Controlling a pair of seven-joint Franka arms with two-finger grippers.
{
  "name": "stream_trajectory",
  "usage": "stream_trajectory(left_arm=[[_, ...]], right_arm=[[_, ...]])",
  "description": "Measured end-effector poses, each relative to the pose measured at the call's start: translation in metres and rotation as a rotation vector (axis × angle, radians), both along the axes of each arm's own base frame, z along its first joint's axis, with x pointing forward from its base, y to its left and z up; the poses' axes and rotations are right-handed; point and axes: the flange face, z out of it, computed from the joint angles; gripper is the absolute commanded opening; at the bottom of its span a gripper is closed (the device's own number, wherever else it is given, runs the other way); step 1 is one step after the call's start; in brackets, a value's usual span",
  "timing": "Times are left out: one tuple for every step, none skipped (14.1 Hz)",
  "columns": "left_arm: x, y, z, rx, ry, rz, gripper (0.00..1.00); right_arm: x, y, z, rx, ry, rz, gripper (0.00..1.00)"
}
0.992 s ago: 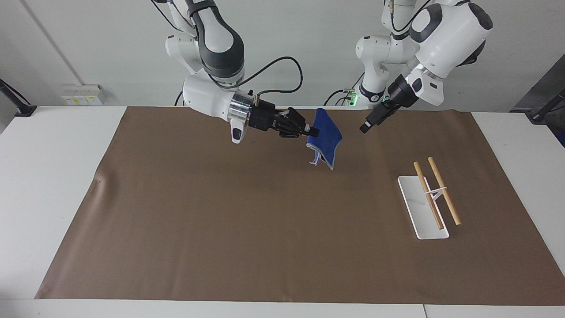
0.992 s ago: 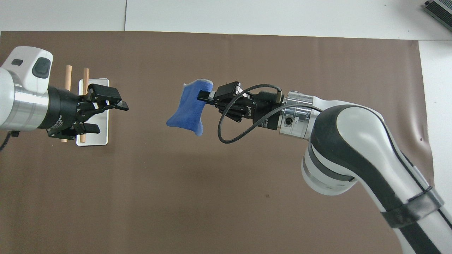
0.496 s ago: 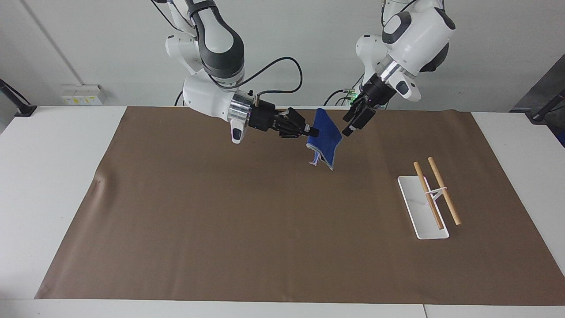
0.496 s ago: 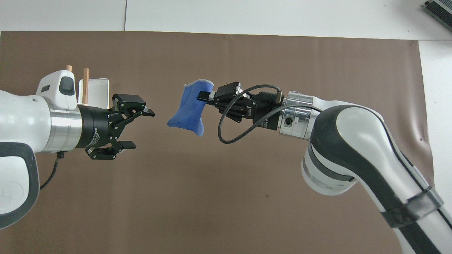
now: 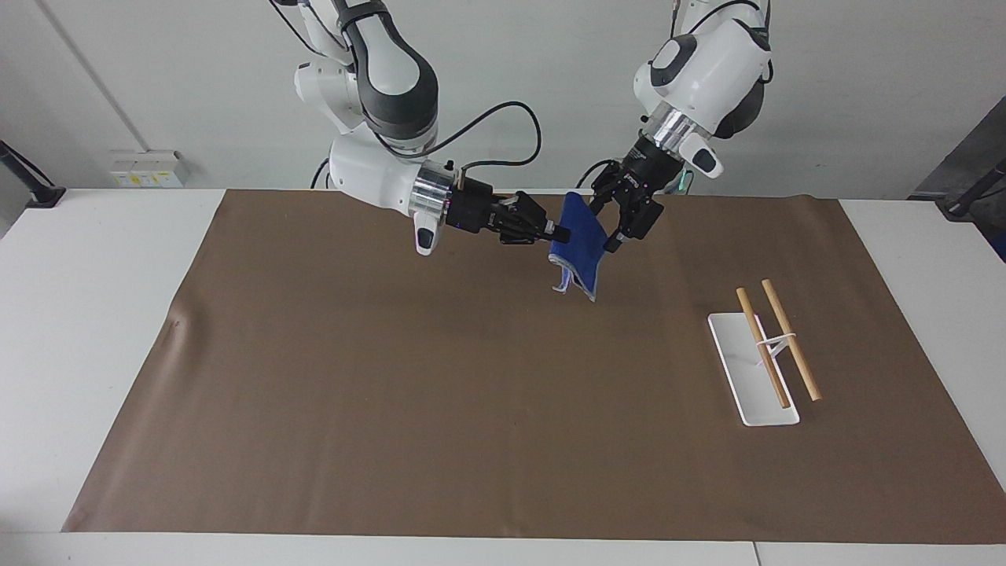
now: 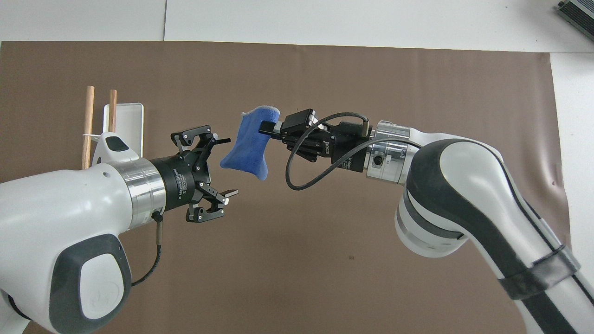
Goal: Right arm passes towel to left arm to hang
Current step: 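Move the left gripper toward the towel held by the right gripper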
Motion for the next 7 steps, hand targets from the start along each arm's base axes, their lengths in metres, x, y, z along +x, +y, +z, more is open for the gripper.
stream_trajectory(left_arm=[[-0.0001, -0.0005, 0.0003, -0.003, -0.003, 0.006, 0.0], [0.0, -0.0005, 0.0003, -0.004, -0.005, 0.011, 0.0], [0.0004, 0.0001, 0.0002, -0.006, -0.008, 0.015, 0.0], [0.001, 0.0009, 0.0002, -0.007, -0.012, 0.021, 0.0], [0.0016, 0.0019, 0.0006, -0.009, -0.015, 0.025, 0.0], [0.0023, 0.0031, 0.001, -0.01, -0.018, 0.029, 0.0], [0.0029, 0.0038, 0.0014, -0.011, -0.021, 0.032, 0.0]], right_arm=[[-0.0001, 0.0, -0.0003, 0.0, 0.0, 0.0, 0.0], [-0.0001, -0.0001, -0.0004, 0.0, 0.001, 0.0, 0.0], [-0.0001, -0.0001, -0.0005, -0.001, 0.001, 0.0, 0.0], [-0.0002, -0.0001, -0.0008, -0.001, 0.001, 0.0, 0.0], [-0.0003, -0.0002, -0.0011, -0.001, 0.002, 0.0, 0.0], [-0.0003, -0.0002, -0.0013, -0.001, 0.002, 0.0, 0.0], [-0.0004, -0.0002, -0.0015, -0.001, 0.002, 0.0, 0.0]])
